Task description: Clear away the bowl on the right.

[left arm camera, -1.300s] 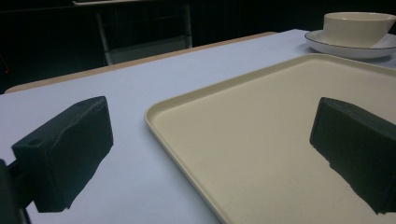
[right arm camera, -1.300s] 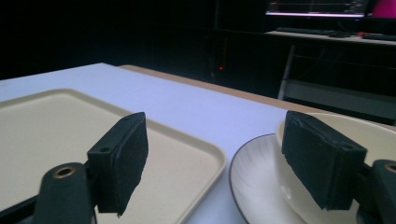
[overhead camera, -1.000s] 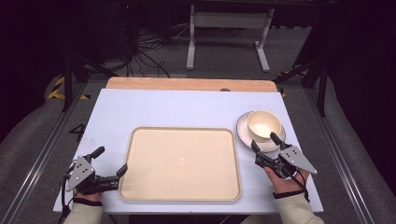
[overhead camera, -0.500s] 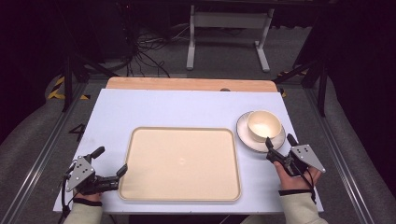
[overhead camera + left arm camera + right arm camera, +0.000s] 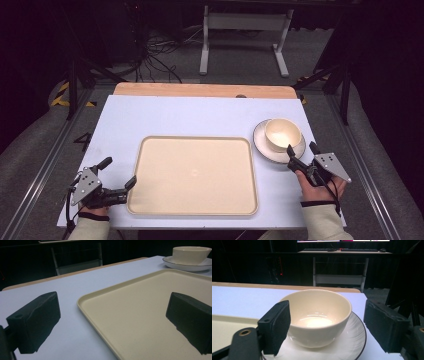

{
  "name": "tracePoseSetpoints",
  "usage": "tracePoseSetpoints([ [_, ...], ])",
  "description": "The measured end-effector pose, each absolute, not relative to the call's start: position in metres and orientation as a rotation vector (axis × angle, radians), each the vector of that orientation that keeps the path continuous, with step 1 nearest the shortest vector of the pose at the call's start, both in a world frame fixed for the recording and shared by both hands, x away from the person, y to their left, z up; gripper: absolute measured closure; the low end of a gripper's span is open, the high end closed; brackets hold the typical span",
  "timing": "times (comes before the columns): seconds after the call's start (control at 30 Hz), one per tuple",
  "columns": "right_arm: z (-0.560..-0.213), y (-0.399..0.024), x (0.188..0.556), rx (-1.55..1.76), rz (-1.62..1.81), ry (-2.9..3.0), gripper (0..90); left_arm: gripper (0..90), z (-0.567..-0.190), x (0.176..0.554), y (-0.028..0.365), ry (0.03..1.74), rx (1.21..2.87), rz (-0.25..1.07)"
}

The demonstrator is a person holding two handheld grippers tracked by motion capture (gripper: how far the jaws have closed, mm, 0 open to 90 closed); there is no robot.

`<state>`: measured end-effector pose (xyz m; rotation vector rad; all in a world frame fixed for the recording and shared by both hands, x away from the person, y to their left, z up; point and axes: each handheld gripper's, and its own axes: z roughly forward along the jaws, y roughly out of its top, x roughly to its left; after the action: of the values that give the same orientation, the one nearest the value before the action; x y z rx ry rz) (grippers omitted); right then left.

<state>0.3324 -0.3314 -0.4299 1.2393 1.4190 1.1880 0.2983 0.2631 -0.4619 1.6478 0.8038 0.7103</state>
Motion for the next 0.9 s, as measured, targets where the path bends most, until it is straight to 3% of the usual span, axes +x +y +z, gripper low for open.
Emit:
tracePoseSetpoints([
  [0.9,-0.395,-0.344,0.373,1.256,1.157,1.390,25.4,0.2,-0.462,0.299,0.263,0.805,1.645,0.703],
])
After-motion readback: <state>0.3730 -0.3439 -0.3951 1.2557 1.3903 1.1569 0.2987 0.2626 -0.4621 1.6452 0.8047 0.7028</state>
